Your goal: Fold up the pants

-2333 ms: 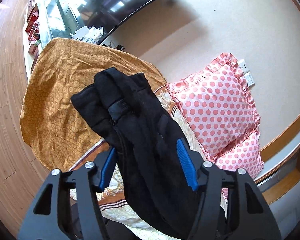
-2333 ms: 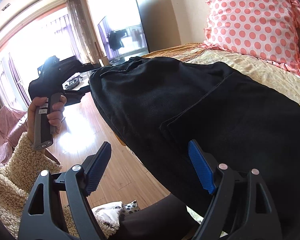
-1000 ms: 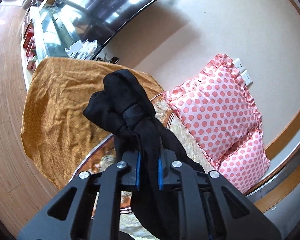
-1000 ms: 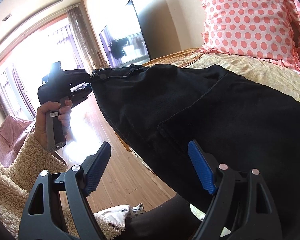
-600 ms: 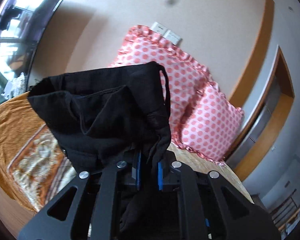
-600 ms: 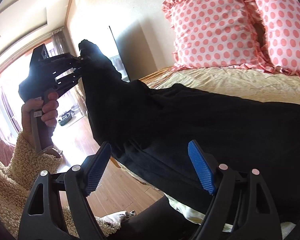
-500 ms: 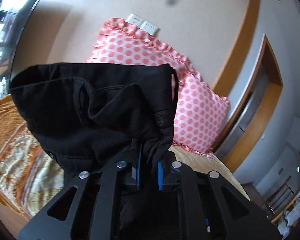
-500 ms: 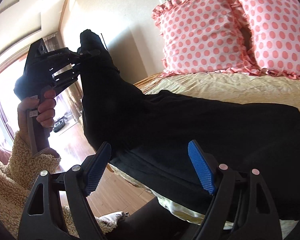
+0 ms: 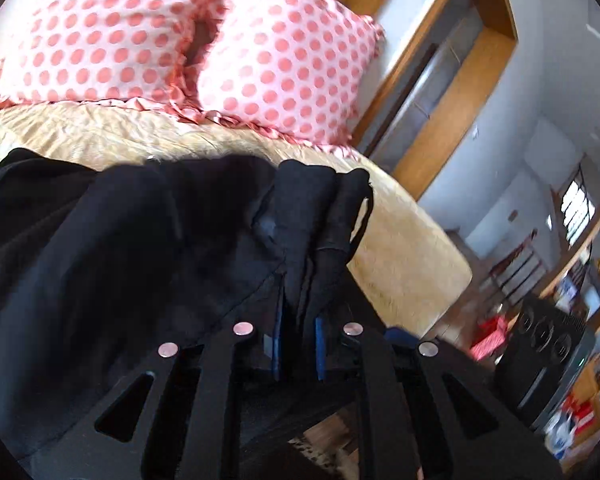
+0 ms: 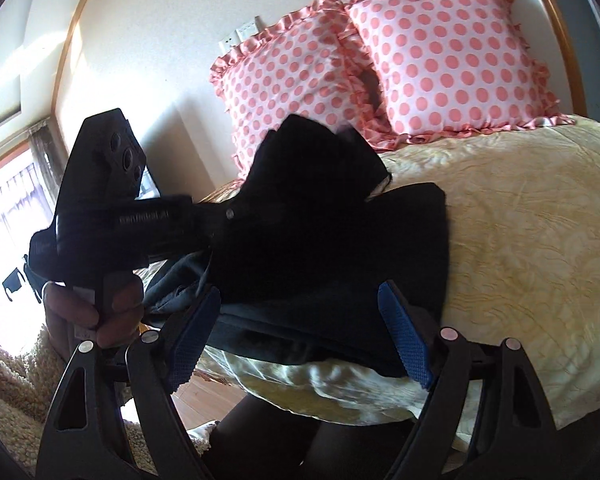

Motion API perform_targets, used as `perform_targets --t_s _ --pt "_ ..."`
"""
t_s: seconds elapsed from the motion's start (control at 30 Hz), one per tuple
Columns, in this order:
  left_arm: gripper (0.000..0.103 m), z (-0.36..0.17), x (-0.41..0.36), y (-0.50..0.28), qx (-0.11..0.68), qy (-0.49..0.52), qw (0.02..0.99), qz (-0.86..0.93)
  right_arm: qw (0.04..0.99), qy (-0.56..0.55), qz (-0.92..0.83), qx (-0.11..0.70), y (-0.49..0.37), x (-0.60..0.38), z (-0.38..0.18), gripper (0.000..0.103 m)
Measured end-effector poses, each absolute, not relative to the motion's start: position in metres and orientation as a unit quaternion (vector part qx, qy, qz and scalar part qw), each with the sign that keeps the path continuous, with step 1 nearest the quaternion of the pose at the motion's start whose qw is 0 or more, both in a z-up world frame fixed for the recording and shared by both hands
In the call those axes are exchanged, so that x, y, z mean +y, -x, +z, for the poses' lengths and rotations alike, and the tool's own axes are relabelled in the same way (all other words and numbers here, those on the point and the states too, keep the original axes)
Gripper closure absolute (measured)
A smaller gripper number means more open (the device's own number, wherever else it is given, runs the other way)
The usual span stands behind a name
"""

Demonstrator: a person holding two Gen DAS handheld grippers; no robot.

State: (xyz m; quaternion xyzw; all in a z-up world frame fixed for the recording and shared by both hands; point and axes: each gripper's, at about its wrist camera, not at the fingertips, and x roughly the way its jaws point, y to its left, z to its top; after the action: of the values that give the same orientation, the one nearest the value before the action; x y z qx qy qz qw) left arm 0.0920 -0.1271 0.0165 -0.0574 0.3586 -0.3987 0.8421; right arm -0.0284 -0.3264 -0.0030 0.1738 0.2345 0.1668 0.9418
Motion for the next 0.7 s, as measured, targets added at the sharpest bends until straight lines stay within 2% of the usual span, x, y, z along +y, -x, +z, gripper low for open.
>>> perform_targets --t_s 0.2,0.33,0.43,0.5,0.53,0.57,0.6,0.7 --pt "0.092 0.034 -0.126 -0.076 0.311 0.047 0.86 -0.402 0.943 -0.2 0.135 0.228 0.033 -0.353 -0.007 0.02" --pt "0.091 0.025 -0.14 -0.048 0.297 -0.009 0.861 -0.414 0.94 -0.216 0.13 0.231 0.029 -0.361 -0.012 0.02" --pt "0.083 -0.003 -0.163 -0.056 0.35 -0.059 0.838 -0.413 0.938 -0.227 0.125 0.23 0.03 -0.365 -0.011 0.02" --pt "0.077 -0.007 -0.16 -0.053 0.335 -0.065 0.844 -0.414 0.94 -0.227 0.119 0.224 0.033 -0.368 -0.007 0.02" --pt "0.059 -0.004 -0.156 -0.05 0.327 -0.066 0.844 -0.42 0.942 -0.223 0.115 0.221 0.035 -0.369 -0.004 0.02" --pt "0.02 0.0 -0.152 -0.048 0.32 -0.058 0.839 -0.436 0.944 -0.219 0.112 0.218 0.036 -0.37 -0.001 0.02" --pt "0.007 0.005 -0.143 -0.042 0.305 -0.043 0.839 -0.449 0.947 -0.215 0.109 0.213 0.037 -0.371 0.003 0.02" --pt "0.003 0.021 -0.12 -0.029 0.27 -0.027 0.841 -0.468 0.95 -0.215 0.115 0.197 0.036 -0.373 0.016 0.02"
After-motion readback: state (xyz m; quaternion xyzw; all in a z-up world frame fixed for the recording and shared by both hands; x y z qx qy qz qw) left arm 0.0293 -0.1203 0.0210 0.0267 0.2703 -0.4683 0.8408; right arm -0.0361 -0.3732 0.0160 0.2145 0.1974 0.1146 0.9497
